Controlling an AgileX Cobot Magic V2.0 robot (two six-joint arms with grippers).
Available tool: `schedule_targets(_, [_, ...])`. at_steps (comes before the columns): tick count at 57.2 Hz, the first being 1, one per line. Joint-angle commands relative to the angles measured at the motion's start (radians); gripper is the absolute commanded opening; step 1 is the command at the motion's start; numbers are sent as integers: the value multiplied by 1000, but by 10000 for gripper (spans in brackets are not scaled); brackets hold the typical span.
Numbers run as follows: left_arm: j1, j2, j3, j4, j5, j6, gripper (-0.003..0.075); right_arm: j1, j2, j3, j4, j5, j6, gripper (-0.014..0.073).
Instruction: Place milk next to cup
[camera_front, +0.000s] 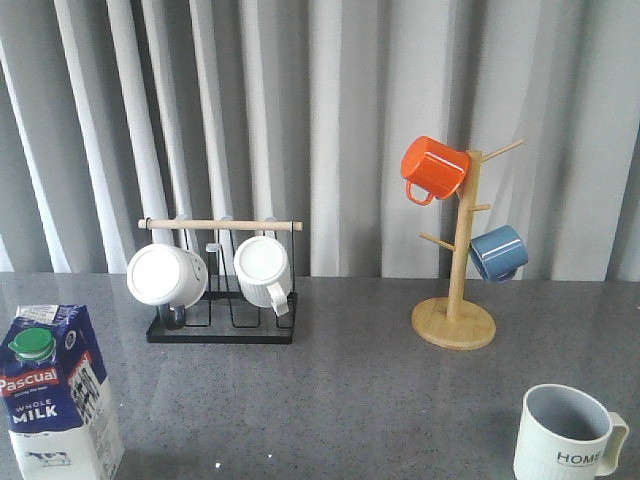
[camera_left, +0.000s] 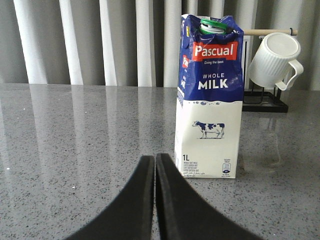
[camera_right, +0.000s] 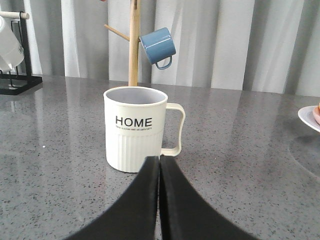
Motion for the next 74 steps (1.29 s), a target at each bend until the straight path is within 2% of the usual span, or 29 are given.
schedule_targets(1, [-1,-9,-16,-5,-73,-8,-6,-6,-13,7,-10,-77,-2,-10])
schedule_targets(62, [-1,-9,-16,-5,-73,-8,-6,-6,-13,7,-10,-77,-2,-10])
schedule_targets(68, [-1,-9,-16,-5,-93,-8,-6,-6,-13,6,-12,-124,-3,-10])
schedule_targets(74, [-1,-9,-16,-12,-176,-17,-6,-6,-13,6,-13,-210,-3,-10])
